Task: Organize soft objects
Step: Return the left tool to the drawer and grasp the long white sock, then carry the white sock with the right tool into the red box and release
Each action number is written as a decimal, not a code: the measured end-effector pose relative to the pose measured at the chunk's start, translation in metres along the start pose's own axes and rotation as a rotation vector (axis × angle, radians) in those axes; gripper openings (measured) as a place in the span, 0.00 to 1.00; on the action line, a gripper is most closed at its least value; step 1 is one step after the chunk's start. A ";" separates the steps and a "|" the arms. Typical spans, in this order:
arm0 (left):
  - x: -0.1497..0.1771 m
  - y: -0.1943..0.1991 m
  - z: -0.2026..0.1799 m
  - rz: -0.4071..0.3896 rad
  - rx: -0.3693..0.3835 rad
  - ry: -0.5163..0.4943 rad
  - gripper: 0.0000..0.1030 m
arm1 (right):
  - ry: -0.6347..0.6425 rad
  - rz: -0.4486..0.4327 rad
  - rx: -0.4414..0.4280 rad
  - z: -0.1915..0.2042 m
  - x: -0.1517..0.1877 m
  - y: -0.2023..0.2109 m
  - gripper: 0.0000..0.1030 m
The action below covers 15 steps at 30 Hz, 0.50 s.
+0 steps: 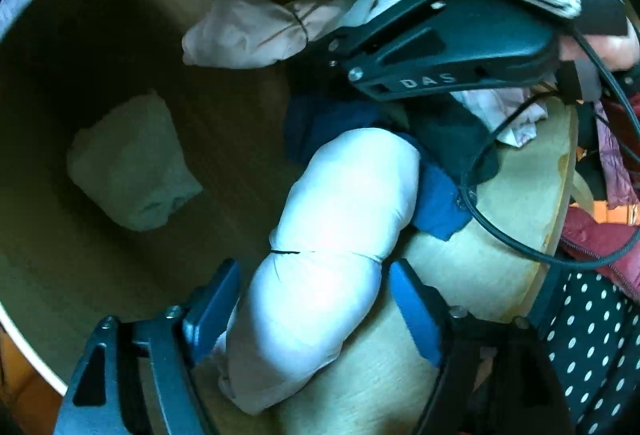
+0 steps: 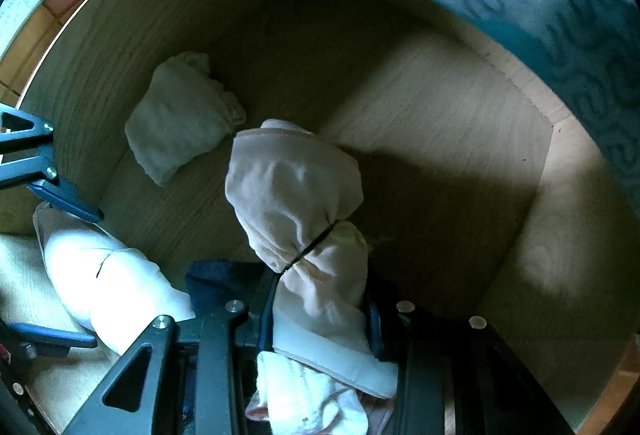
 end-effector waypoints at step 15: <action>-0.014 -0.003 0.011 -0.076 -0.125 0.071 0.78 | -0.009 -0.005 0.008 0.005 0.000 -0.004 0.35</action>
Point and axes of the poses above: each gripper's, at about its wrist camera, not at the fingertips, and y roughly against the way its jaws point, z to its left, x to its underside, the point moved 3 cm from there along -y, roughly the way its jaws point, and after that the axes turned 1 degree about x, right-handed, at the moved point
